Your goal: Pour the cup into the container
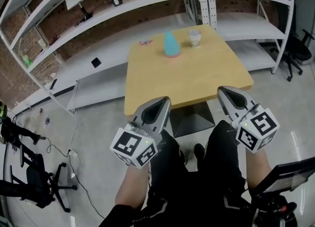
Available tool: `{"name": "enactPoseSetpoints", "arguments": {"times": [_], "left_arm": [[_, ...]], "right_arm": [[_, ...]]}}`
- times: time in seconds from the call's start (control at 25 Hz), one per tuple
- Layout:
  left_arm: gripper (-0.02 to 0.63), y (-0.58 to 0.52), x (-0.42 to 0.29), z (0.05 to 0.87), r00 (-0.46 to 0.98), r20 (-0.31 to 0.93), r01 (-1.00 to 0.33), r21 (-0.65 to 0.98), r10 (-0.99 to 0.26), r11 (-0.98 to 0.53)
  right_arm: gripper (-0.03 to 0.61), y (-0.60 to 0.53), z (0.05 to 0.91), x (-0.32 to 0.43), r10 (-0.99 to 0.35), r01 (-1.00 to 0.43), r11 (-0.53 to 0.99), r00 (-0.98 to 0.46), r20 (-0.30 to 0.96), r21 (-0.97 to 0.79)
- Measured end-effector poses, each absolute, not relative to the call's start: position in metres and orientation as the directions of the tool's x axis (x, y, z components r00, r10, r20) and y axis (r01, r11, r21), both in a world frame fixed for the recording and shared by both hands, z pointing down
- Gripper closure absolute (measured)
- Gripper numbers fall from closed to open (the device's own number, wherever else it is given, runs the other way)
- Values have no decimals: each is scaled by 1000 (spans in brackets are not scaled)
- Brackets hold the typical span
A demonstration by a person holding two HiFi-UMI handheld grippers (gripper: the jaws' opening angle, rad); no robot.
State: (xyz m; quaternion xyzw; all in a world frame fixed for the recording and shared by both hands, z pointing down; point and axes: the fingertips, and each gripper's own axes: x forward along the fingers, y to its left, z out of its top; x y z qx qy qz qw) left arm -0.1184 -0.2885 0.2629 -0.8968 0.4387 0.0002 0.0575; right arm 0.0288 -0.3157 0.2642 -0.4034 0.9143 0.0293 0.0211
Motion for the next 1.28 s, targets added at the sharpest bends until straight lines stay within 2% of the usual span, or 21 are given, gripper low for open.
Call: {"name": "enactPoseSetpoints", "arguments": {"times": [0.36, 0.52, 0.8, 1.0, 1.16, 1.28], "left_arm": [[614, -401, -144, 259, 661, -17, -747, -109, -750, -656], [614, -442, -153, 257, 680, -21, -733, -38, -733, -679], [614, -488, -155, 265, 704, 54, -703, -88, -708, -706], [614, -507, -151, 271, 724, 97, -675, -100, -683, -731], [614, -519, -148, 268, 742, 89, -661, -65, -664, -747], [614, -532, -152, 265, 736, 90, -666, -80, -671, -741]], "right_arm": [[578, -436, 249, -1, -752, -755, 654, -655, -72, 31], [577, -484, 245, -4, -779, -782, 621, -623, -70, 56], [570, -562, 250, -14, -784, -784, 620, -620, -43, 3], [419, -617, 265, -10, -814, -816, 578, -579, 50, -30], [323, -654, 283, -4, -827, -836, 549, -547, 130, -28], [299, -676, 293, -4, -834, -848, 530, -526, 168, -23]]}}
